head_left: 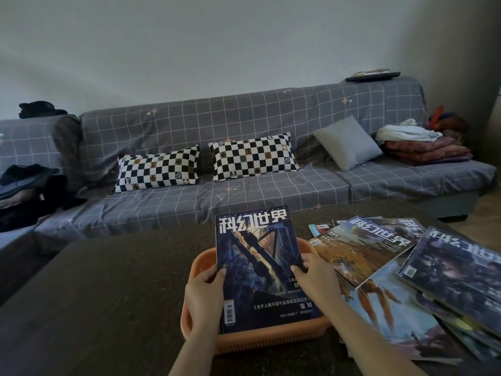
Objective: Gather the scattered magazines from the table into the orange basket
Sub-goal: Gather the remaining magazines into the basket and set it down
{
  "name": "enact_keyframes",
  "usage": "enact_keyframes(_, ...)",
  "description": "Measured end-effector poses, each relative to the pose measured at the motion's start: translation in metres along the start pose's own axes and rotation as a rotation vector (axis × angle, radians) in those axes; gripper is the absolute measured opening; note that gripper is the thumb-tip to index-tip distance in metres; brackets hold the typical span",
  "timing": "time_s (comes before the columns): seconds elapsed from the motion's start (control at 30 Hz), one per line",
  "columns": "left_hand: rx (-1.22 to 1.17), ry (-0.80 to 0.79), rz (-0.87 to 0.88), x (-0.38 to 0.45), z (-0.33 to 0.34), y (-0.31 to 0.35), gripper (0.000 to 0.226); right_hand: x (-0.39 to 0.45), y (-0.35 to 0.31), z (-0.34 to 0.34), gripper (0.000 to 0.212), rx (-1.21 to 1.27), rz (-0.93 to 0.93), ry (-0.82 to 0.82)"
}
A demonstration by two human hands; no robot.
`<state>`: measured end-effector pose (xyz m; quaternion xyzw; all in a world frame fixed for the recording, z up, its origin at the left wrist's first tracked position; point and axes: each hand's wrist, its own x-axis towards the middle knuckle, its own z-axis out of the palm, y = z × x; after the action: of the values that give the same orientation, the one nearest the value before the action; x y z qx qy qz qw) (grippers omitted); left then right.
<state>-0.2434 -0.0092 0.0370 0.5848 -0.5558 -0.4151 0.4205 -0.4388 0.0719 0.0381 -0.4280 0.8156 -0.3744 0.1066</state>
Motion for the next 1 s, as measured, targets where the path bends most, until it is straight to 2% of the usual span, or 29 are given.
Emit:
enact_keyframes(0.23, 0.016, -0.004, 0.02, -0.003, -0.001, 0.001, 0.033, 0.001, -0.001, -0.001, 0.03, -0.031, 0.006, -0.009)
enact_keyframes(0.37, 0.109, 0.016, 0.139, -0.012, 0.001, 0.007, 0.029, -0.001, -0.001, -0.004, 0.033, -0.032, -0.019, -0.063)
enact_keyframes(0.53, 0.272, 0.016, 0.352, -0.027, 0.02, 0.015, 0.056, -0.007, -0.001, -0.013, 0.062, 0.041, -0.048, -0.081)
enact_keyframes(0.6, 0.302, -0.031, 0.395, -0.033, 0.033, 0.022, 0.054, -0.007, 0.0, -0.023, 0.064, 0.043, -0.042, -0.065)
enact_keyframes(0.77, 0.301, -0.172, 0.483, -0.044, 0.078, 0.046, 0.045, -0.006, 0.014, -0.056, 0.046, 0.12, -0.007, 0.008)
enact_keyframes(1.0, 0.302, -0.399, 0.644, -0.05, 0.153, 0.07, 0.037, 0.007, 0.073, -0.087, 0.048, 0.12, 0.136, 0.143)
